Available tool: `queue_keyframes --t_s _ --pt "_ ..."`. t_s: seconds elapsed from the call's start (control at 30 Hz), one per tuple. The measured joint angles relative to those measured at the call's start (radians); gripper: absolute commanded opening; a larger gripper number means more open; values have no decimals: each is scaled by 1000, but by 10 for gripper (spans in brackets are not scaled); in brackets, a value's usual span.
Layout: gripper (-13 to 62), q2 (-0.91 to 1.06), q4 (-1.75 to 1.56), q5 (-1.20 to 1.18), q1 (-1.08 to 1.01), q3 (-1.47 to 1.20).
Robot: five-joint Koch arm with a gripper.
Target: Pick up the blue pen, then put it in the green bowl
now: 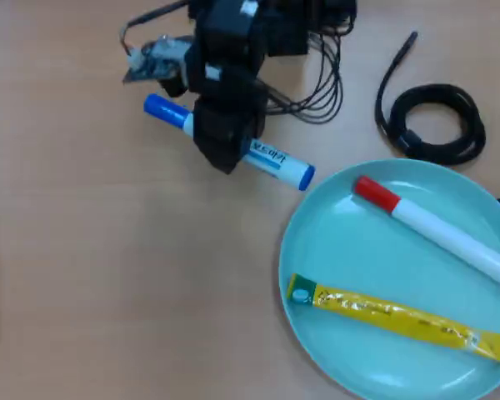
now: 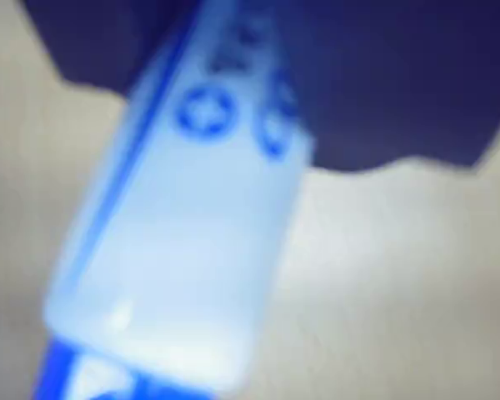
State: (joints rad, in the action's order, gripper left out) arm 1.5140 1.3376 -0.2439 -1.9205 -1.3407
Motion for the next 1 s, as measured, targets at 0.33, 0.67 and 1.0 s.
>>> queue_keyframes --t_s 0.33,0.67,1.0 --pt "-62 163 -40 2 121 0" --pt "-62 232 -52 18 311 0" --pt "-62 232 -207 18 474 0"
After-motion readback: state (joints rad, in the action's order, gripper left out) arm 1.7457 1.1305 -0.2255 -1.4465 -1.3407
